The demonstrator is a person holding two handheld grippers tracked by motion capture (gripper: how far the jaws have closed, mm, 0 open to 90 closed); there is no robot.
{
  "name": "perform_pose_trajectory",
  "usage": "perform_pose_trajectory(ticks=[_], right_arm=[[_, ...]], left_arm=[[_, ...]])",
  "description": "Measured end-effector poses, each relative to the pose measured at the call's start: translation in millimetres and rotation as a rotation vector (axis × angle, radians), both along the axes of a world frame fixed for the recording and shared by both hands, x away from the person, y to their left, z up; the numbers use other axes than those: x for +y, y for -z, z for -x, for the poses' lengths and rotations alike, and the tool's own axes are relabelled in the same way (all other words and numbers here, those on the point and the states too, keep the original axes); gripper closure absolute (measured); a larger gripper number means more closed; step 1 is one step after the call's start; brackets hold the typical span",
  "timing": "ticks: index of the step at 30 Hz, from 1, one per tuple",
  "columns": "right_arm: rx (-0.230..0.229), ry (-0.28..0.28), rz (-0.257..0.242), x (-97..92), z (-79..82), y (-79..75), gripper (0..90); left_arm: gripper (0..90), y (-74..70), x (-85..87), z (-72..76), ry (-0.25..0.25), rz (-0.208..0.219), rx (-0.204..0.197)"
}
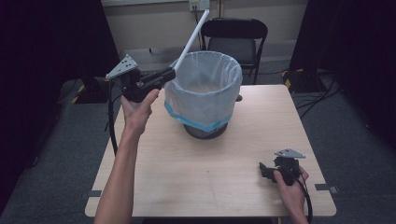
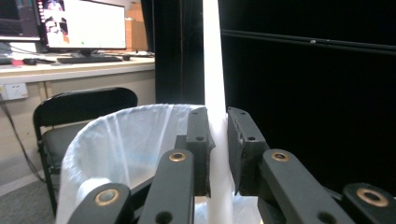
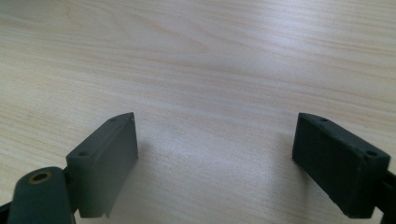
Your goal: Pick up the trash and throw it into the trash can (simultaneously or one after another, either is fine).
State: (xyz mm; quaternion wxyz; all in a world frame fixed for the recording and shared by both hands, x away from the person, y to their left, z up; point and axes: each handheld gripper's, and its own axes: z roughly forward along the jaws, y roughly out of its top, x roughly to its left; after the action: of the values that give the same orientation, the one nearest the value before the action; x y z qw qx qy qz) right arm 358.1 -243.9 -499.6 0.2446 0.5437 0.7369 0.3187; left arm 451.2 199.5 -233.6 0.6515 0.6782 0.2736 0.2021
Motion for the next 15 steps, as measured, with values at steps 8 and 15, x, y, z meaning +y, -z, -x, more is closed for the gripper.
perform_pose_trajectory(ticks=[8, 15], right_arm=[[0.0, 0.0, 0.0, 0.0, 0.0, 0.0, 13.4], [0.0, 0.0, 0.0, 0.1, 0.0, 0.0, 13.4]], left_arm=[[80.0, -3.8, -14.4, -12.3, 0.02, -0.012, 0.005], [80.0, -7.0, -21.4, -23.8, 0.031, 0.0, 0.019]])
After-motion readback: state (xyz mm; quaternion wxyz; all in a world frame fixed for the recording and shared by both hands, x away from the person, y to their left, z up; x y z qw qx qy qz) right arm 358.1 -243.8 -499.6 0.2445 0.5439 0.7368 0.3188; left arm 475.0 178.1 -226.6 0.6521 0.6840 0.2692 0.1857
